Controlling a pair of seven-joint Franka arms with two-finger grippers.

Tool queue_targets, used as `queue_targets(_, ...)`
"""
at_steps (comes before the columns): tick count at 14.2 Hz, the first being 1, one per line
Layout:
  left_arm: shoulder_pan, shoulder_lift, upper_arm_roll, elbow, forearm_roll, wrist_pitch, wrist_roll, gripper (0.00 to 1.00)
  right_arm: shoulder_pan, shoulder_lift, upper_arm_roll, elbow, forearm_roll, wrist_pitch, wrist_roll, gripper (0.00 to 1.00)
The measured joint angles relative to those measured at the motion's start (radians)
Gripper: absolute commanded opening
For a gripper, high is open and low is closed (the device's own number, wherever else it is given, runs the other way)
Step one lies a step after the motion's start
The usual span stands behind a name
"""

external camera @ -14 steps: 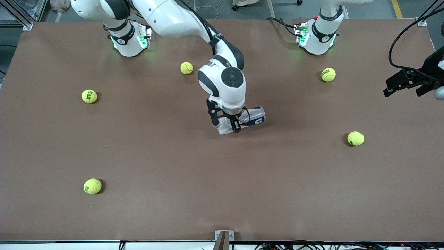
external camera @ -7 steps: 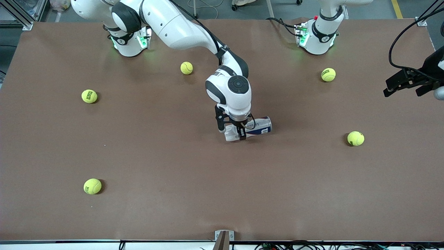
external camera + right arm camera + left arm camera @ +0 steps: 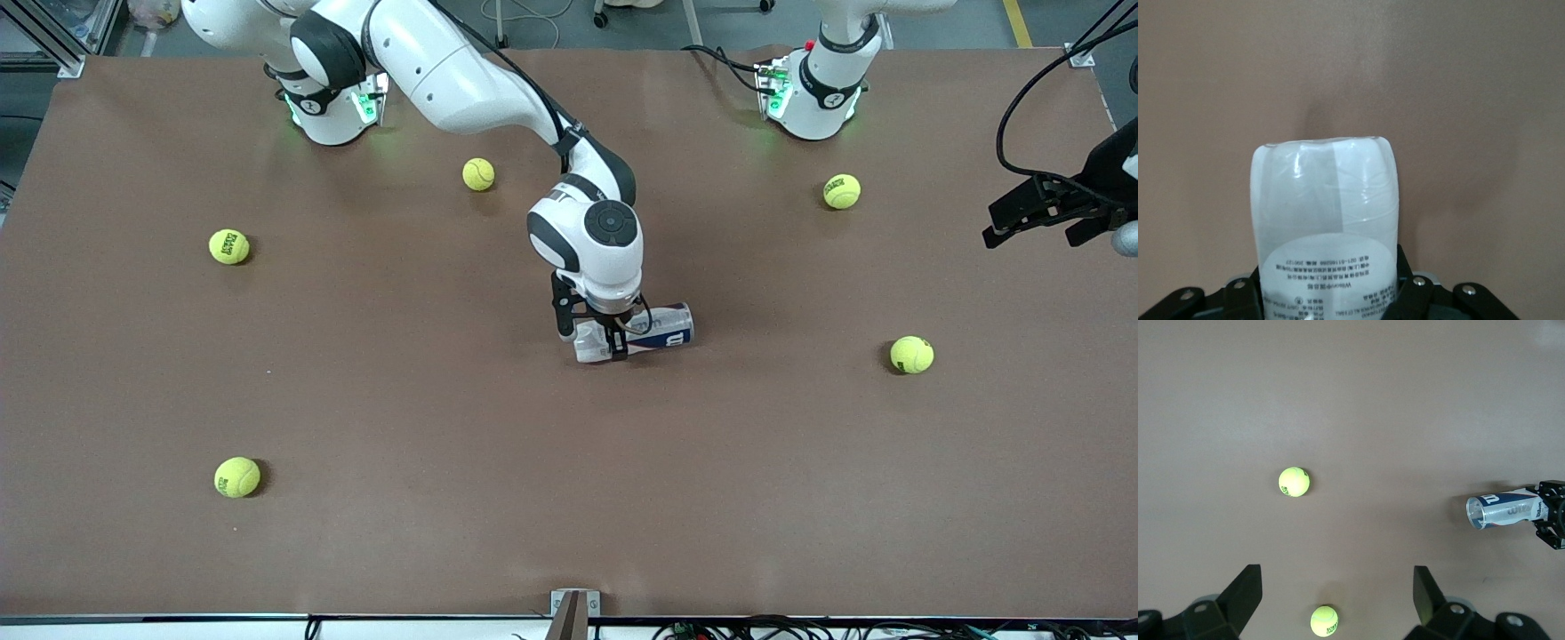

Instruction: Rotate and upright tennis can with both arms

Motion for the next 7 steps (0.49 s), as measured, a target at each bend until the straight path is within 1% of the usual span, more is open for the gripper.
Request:
queue_targets(4,0.000,0.000,0.000,0.000,0.000,0.000,0.000,1.00,0.000,0.011,0.000,0.000,0.000,0.005,0.014,0.78)
queue_targets(5,0.000,0.000,0.000,0.000,0.000,0.000,0.000,1.00,0.001,0.014,0.000,0.000,0.000,0.009,0.016,0.81)
queue_targets(6,0.000,0.000,0.000,0.000,0.000,0.000,0.000,1.00,0.001,0.017,0.000,0.000,0.000,0.015,0.017,0.87)
queue_targets(7,0.000,0.000,0.000,0.000,0.000,0.000,0.000,1.00,0.002,0.018,0.000,0.000,-0.001,0.017,0.017,1.00)
